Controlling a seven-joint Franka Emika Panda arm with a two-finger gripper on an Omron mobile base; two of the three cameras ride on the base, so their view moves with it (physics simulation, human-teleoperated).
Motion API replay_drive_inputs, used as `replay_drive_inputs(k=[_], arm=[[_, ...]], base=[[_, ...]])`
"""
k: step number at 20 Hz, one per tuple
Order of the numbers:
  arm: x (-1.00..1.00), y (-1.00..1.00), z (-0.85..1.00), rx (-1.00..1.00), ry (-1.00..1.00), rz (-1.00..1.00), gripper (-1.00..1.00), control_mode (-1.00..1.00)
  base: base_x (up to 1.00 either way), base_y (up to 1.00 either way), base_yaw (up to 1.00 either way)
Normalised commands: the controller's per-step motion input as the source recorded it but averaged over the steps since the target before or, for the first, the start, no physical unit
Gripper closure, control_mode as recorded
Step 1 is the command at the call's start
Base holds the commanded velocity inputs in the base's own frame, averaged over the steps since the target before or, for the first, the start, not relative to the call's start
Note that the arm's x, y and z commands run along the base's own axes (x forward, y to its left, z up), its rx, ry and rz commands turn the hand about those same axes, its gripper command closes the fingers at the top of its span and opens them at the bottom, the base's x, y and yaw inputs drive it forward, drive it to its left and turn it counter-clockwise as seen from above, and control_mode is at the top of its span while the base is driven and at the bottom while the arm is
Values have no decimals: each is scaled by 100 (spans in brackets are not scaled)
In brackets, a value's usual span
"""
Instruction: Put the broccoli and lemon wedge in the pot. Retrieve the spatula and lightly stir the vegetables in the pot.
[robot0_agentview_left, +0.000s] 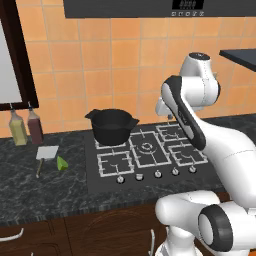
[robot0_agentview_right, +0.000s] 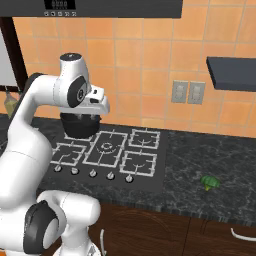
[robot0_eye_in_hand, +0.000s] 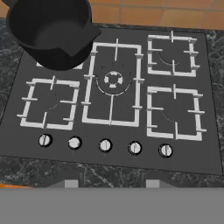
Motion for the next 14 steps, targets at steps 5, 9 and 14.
replay_drive_inputs(k=[5, 9, 14], arm=[[-10, -18, -6, -1, -6, 0, -100, -100], [-8, -93, -8, 0, -2, -3, -100, -100], [0, -100, -16, -1, 0, -7, -100, -100]], base=[[0, 0, 0], [0, 0, 0], [0, 0, 0]])
